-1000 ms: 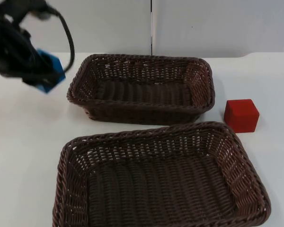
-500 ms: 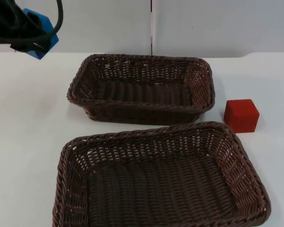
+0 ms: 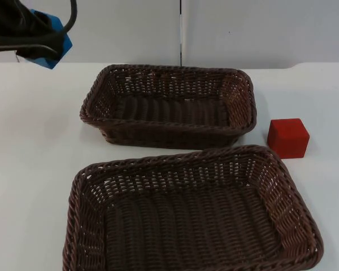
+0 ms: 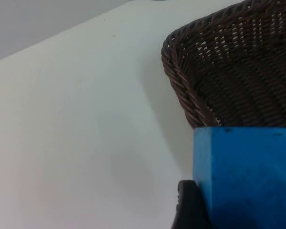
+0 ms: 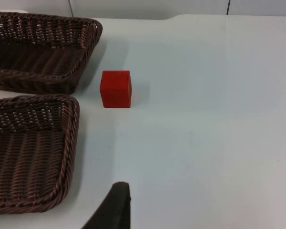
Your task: Pick up one cube with the left hand and place it into the upper basket. Pick up one cube with the right hand and place it into the lower basket.
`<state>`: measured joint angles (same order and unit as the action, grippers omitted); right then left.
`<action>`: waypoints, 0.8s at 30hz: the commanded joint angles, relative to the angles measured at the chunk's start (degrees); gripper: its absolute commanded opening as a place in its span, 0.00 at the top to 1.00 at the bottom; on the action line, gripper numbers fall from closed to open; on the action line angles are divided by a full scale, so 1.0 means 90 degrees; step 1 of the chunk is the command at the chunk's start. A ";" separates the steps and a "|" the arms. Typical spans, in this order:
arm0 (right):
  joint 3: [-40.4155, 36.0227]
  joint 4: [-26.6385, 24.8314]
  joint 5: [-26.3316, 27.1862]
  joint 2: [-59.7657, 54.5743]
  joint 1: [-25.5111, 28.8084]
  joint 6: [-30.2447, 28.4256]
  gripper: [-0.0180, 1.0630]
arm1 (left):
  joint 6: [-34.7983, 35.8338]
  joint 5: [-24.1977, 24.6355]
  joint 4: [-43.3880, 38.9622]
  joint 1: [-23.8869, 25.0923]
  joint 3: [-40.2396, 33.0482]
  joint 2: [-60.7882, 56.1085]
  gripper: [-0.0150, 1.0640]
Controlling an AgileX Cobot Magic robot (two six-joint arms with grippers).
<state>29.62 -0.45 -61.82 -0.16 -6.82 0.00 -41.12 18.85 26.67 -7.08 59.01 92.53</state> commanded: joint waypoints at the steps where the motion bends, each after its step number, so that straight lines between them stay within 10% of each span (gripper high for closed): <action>1: -0.0011 0.0014 -0.0004 0.0017 0.0037 0.0000 0.01 | 0.0053 -0.0022 0.0218 -0.0026 0.0028 -0.0068 0.99; 24: -0.0011 0.0014 -0.0004 0.0017 0.0037 0.0000 0.01 | -0.0225 -0.0589 0.1629 -0.0690 0.0028 -0.0068 0.99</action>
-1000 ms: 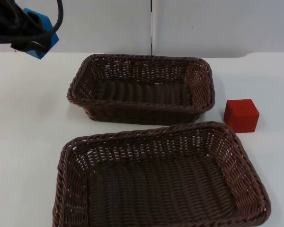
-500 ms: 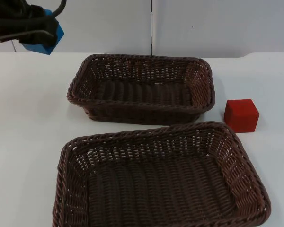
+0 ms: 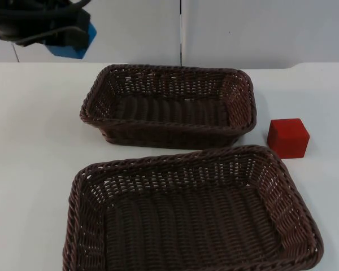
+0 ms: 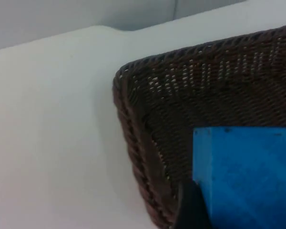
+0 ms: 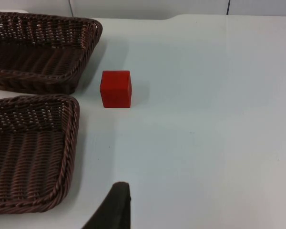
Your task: Pick up one cube with the left hand and place it into the upper basket. Pick up one cube with the right hand and place it into the lower basket.
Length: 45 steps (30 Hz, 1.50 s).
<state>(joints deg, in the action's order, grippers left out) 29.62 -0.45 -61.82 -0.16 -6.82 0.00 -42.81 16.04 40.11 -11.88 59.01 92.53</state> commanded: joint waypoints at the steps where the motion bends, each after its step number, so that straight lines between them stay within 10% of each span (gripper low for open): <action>1: -0.0011 0.0014 -0.0004 0.0017 0.0037 0.0000 0.01 | -0.0037 -0.0277 0.0136 -0.0156 0.0028 -0.0068 0.99; 24: -0.0011 0.0014 -0.0004 0.0017 0.0037 0.0000 0.01 | -0.0024 0.1249 0.0452 -0.0455 0.2525 0.2702 0.99; 45: -0.0011 0.0014 -0.0004 0.0017 0.0037 0.0000 0.01 | -0.0024 0.0905 0.0457 -0.0788 0.3324 0.4193 0.99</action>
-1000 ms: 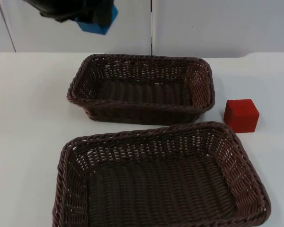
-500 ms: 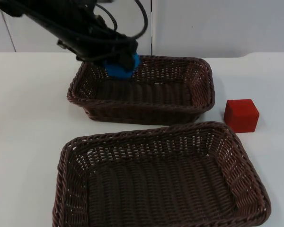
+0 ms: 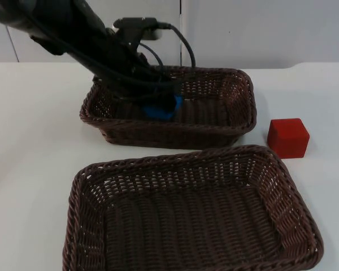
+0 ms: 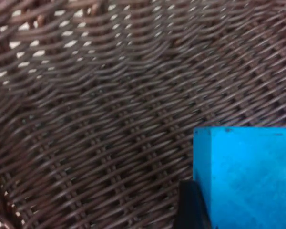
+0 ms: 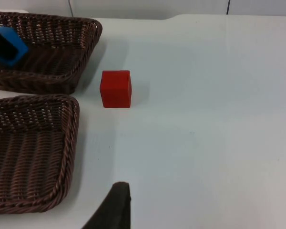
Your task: Pick up one cube with the left hand and place it into the upper basket. Pick up one cube with the right hand and place it into the lower basket.
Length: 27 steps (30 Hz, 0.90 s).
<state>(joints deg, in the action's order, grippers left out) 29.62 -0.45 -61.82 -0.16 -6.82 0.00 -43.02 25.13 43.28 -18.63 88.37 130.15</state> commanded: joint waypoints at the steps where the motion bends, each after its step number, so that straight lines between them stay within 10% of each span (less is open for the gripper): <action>1: -0.0011 0.0014 -0.0004 0.0017 0.0037 0.0000 0.01 | 0.0000 -0.0122 0.0117 -0.0038 0.0062 0.0038 0.99; 14: -0.0011 0.0014 -0.0004 0.0017 0.0037 0.0000 0.01 | 0.0000 -0.0185 0.0078 -0.0038 0.0062 0.0095 0.98; 27: -0.0011 0.0014 -0.0004 0.0017 0.0037 0.0000 0.01 | 0.0000 -0.0160 0.0078 -0.0038 0.0062 0.0095 0.34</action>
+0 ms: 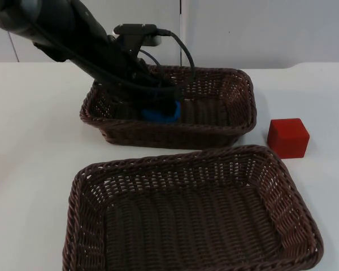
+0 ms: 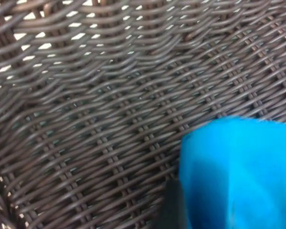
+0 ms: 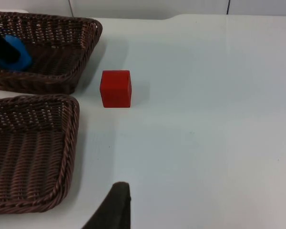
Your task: Pick up one cube with the left hand and place it into the upper basket. Pick up one cube with the right hand and place it into the lower basket.
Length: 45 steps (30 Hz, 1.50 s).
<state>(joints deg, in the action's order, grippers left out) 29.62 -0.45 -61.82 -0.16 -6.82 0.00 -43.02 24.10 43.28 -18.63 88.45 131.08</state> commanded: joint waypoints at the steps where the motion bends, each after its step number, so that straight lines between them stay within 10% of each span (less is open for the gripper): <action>1: -0.0011 0.0014 -0.0004 0.0017 0.0037 0.0000 0.01 | 0.0000 -0.0033 0.0078 -0.0038 0.0053 -0.0020 0.28; 45: -0.0011 0.0014 -0.0004 0.0017 0.0037 0.0000 0.01 | 0.0412 0.1219 -0.0971 0.0005 -0.0042 -0.3888 0.21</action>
<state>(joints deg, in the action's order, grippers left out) 29.62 -0.45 -61.82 -0.16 -6.82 0.00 -40.78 34.41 35.47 -18.63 88.37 97.19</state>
